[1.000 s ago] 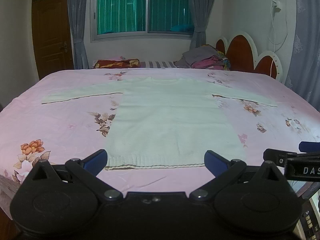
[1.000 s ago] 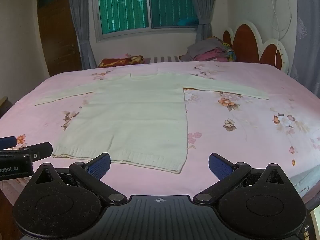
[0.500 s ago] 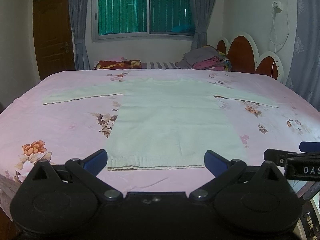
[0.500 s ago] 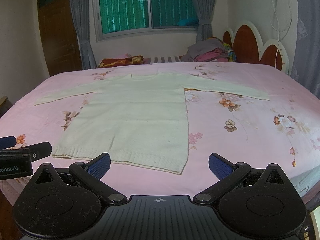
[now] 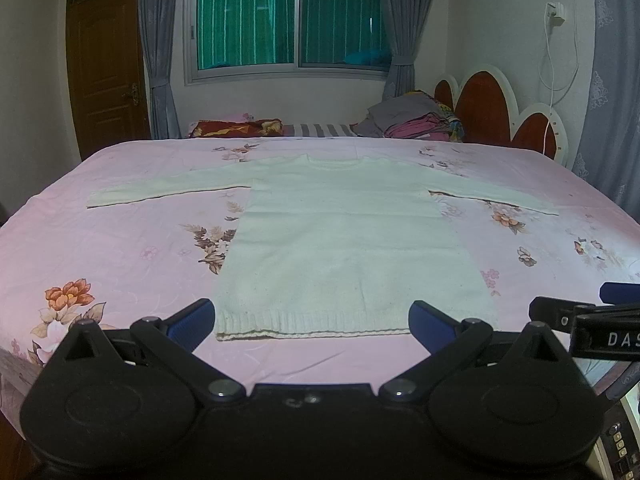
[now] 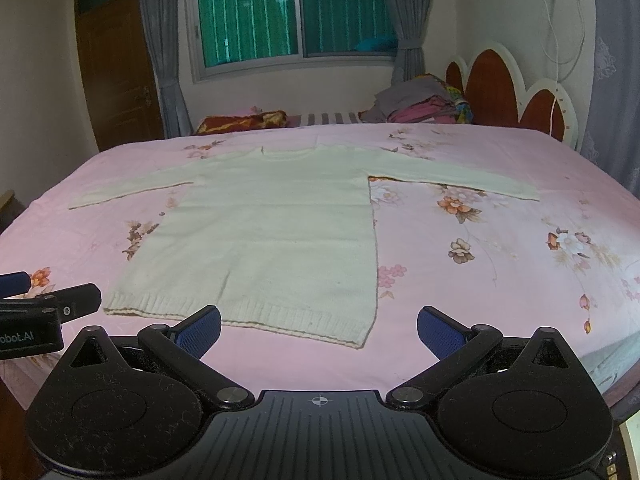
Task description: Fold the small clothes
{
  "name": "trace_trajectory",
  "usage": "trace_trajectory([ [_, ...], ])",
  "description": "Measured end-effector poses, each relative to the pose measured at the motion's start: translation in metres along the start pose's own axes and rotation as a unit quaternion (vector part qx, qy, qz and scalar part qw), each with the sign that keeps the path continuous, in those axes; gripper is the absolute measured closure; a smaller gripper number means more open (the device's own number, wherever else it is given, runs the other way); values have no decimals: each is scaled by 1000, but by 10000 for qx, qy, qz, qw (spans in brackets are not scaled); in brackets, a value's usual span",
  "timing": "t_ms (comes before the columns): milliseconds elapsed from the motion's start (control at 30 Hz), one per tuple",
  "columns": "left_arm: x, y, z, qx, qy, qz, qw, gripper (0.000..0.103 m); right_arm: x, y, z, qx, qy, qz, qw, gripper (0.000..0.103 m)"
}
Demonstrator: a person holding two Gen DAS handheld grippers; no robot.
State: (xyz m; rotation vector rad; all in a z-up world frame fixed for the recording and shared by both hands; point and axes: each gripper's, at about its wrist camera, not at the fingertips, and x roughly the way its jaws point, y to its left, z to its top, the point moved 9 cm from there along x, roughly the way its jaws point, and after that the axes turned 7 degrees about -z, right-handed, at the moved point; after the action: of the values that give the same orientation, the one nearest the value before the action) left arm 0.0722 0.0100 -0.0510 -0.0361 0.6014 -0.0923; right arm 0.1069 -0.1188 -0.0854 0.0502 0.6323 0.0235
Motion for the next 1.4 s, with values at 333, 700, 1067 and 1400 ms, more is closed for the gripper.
trace_trajectory([
  [333,-2,4,1,-23,-4,9,10000,0,-1,1,0,-19,-14,1,10000,0],
  [700,-1,2,2,-21,-20,28,10000,0,-1,1,0,-26,-15,-7,10000,0],
  [1067,-1,2,2,-23,-15,30,10000,0,-1,1,1,-31,-21,-9,10000,0],
  [1400,-1,5,1,-61,-12,32,10000,0,0,1,2,-28,-8,-7,10000,0],
])
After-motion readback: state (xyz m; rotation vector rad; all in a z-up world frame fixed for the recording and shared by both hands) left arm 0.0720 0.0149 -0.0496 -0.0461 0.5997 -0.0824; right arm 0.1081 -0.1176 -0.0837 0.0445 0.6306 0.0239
